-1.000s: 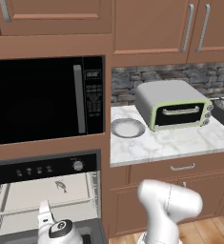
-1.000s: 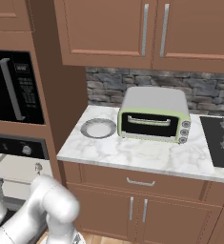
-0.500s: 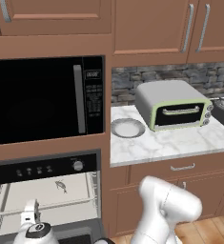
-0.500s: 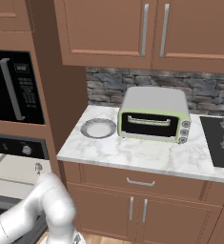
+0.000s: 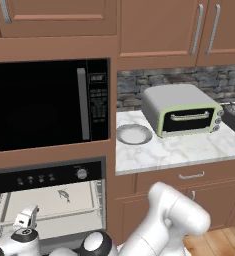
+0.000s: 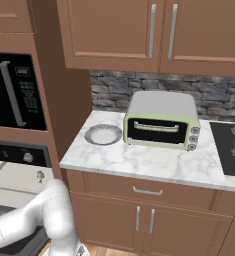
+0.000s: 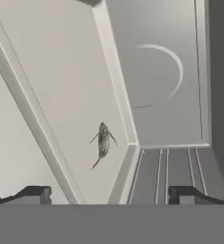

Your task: Take the fish from the oven and place it on the plate on the counter.

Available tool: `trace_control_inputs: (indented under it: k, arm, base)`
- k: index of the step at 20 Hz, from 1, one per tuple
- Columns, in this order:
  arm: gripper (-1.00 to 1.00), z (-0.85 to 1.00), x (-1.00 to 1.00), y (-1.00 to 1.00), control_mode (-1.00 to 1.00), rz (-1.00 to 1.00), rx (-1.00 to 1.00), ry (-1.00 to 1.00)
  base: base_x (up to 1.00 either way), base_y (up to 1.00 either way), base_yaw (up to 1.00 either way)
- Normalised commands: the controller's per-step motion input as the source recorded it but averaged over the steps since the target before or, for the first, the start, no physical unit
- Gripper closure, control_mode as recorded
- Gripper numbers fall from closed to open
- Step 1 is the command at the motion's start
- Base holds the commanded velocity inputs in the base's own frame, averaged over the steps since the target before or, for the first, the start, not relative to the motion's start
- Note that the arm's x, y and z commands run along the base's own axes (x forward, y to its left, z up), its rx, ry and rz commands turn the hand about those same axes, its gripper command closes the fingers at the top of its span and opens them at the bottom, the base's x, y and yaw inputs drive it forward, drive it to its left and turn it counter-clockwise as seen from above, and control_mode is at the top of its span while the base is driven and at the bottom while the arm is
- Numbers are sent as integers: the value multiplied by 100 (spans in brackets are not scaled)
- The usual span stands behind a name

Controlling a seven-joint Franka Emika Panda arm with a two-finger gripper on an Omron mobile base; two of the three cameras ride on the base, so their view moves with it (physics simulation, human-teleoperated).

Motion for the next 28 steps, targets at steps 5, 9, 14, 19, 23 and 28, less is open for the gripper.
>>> trace_control_inputs:
  k: [5,9,14,19,23,28]
  arm:
    - [-100,-70,31,0,-100,-23,7,0]
    - [-100,-43,33,0,-100,-13,0,0]
    - [-100,-66,17,-1,-100,-5,0,1]
    - [-100,-93,4,0,-100,-1,0,-1]
    - [-100,-98,0,0,-100,-2,1,-10]
    - [-100,-100,-1,0,-100,-2,3,-16]
  base:
    - [0,0,0]
    - [0,0,0]
    - [0,0,0]
    - [0,0,0]
    - [0,0,0]
    - [0,0,0]
